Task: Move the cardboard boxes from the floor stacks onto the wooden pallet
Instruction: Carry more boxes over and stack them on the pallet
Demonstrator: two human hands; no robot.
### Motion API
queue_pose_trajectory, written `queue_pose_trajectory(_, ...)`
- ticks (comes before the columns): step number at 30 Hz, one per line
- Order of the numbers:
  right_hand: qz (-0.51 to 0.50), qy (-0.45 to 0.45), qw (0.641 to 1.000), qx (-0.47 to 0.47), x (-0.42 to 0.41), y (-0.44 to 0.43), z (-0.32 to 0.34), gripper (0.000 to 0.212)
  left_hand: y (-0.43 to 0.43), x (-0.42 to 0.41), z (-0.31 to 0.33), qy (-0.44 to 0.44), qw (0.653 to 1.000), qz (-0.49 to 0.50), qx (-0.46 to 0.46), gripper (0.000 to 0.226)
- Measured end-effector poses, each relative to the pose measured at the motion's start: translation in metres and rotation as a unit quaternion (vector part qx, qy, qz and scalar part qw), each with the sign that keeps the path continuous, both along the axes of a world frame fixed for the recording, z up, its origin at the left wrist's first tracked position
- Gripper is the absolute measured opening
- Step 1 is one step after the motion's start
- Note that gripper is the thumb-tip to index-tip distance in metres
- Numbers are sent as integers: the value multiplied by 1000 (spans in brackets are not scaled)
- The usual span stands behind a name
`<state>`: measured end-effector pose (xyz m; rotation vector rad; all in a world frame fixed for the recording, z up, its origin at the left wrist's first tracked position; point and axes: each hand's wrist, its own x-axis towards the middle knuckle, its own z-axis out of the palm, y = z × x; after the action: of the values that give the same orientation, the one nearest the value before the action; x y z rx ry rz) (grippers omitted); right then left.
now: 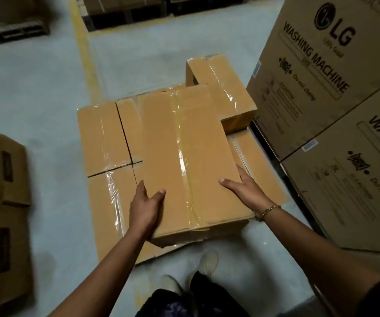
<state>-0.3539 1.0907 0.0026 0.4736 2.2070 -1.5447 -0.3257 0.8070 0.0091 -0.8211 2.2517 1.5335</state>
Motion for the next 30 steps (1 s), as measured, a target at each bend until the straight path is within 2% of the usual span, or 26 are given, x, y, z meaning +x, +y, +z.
queue_pose_trajectory(5,-6,10,1000,-9,-17,25,5,48,20,-17,-15,19,1000,-6,-2,84)
queue_pose_trajectory(10,8,22,1000,10,-25,44,16,60,44,-22,10,47,999,-6,0,59)
queue_pose_trajectory(15,12,43,999,6,-25,52,24,56,54,-17,13,66,998,9,2,67)
queue_pose_trajectory(19,22,39,999,-11,-34,64,21,52,67,-19,8,82,996,25,0,60)
queue_pose_trajectory(26,59,12,998,-32,-89,110,-15,47,121,-52,-17,52,997,65,-5,64)
queue_pose_trajectory(30,89,-15,995,-39,-133,136,-52,56,154,-80,-42,24,995,95,-8,65)
